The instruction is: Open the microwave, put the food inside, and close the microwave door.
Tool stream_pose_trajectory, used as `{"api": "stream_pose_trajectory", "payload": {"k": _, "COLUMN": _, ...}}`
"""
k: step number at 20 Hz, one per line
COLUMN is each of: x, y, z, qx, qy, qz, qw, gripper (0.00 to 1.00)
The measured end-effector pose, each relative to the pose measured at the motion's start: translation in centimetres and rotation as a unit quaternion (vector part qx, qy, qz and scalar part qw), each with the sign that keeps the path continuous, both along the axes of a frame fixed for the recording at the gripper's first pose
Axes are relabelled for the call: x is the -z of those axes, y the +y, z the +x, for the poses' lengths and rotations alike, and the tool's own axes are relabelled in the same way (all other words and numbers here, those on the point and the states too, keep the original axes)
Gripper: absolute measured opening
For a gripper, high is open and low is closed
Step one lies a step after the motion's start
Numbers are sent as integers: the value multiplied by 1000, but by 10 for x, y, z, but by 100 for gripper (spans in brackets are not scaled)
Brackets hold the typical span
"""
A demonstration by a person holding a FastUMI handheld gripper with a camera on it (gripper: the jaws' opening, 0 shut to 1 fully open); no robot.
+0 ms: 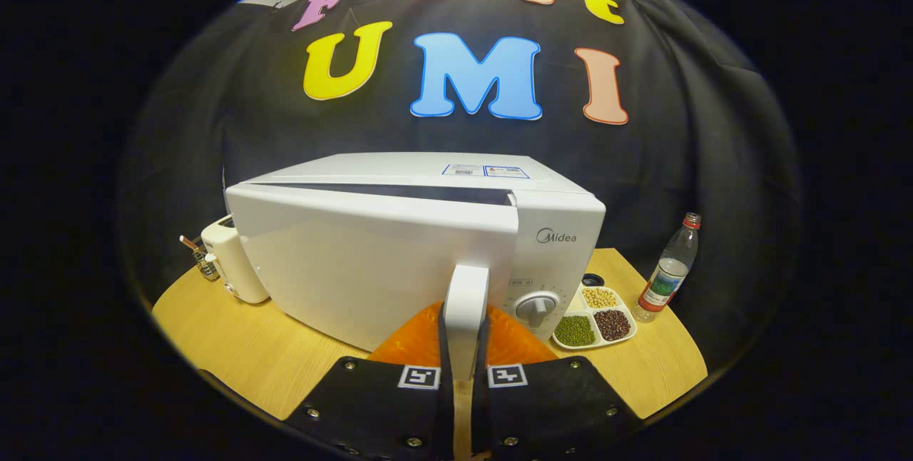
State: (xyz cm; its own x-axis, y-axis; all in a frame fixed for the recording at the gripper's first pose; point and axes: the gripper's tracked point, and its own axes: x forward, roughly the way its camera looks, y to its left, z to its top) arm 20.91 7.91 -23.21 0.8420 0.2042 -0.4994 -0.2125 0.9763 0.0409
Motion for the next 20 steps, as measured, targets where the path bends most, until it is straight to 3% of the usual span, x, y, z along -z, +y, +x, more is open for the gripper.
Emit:
{"api": "stream_pose_trajectory", "payload": {"k": 7, "x": -9, "y": 17, "z": -66, "qx": -11, "qy": 34, "qz": 20, "qw": 999, "gripper": 27}}
{"api": "stream_pose_trajectory", "payload": {"k": 20, "x": -19, "y": 70, "z": -162, "qx": 2, "qy": 35, "qz": 17, "qw": 999, "gripper": 27}}
